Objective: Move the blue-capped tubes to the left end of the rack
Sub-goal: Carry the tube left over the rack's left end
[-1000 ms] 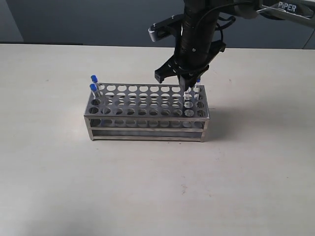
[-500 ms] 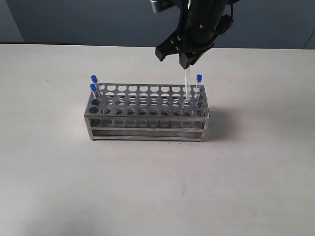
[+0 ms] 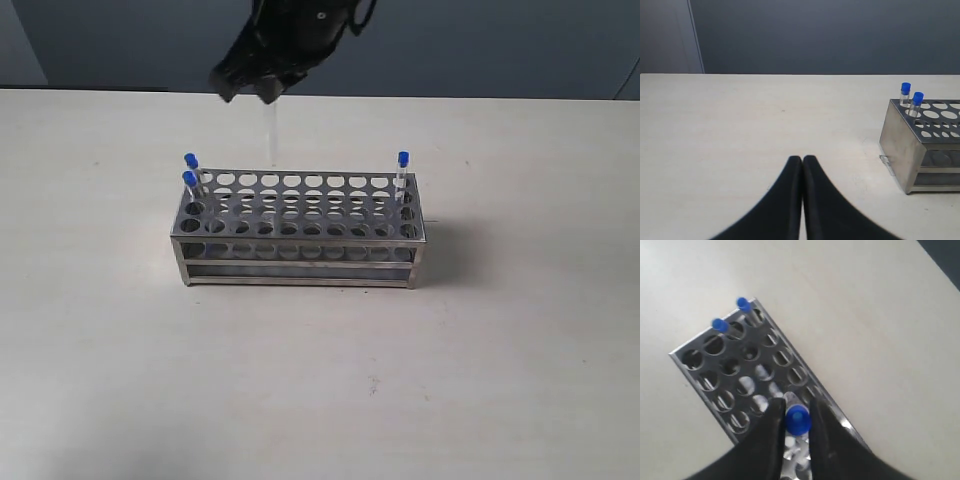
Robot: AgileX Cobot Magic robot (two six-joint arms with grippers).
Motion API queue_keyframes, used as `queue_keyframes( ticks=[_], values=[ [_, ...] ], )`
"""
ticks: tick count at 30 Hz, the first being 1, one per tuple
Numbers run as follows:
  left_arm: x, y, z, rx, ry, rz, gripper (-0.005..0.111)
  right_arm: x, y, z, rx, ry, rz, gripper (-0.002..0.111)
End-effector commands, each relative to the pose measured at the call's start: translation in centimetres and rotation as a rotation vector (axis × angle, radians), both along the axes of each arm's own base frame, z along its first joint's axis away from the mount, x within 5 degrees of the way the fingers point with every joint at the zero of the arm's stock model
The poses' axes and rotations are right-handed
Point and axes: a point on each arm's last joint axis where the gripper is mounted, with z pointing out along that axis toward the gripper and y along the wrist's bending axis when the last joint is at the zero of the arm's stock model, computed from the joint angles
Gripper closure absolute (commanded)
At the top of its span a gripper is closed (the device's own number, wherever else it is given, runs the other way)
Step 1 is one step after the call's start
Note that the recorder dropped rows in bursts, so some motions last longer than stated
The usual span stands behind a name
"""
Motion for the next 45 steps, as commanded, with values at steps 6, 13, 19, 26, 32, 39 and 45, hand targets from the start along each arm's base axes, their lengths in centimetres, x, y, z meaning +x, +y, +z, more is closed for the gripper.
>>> queue_keyframes(
  ticks=[6,13,19,26,32,39,45],
  values=[
    [0.0,-0.1,0.2,-0.003,-0.012,-0.009,0.106,-1.5,5.2,-2.3,0.018,-0.014,0.183,0.109],
    [0.0,-0.1,0.2,-0.003,-0.012,-0.009,0.106,-1.1,6.1,-3.6,0.020,0.000,0.187,0.109],
    [0.0,-0.1,0.2,-0.003,-0.012,-0.009,0.106,-0.9,6.4,-4.6,0.020,0.015,0.186,0.109],
    [0.0,-0.1,0.2,-0.003,-0.012,-0.009,0.106,-0.9,6.6,-4.9,0.027,0.032,0.187,0.109],
    [0.0,-0.1,0.2,-0.003,-0.012,-0.009,0.106,-1.0,6.5,-4.8,0.022,0.036,0.188,0.109],
    [0.0,-0.1,0.2,-0.001,-0.014,-0.010,0.106,-1.2,6.4,-4.1,0.033,0.036,0.190,0.109],
    [0.0,-0.1,0.2,-0.001,-0.014,-0.010,0.106,-1.5,6.4,-3.6,0.052,0.040,0.203,0.109]
  ],
)
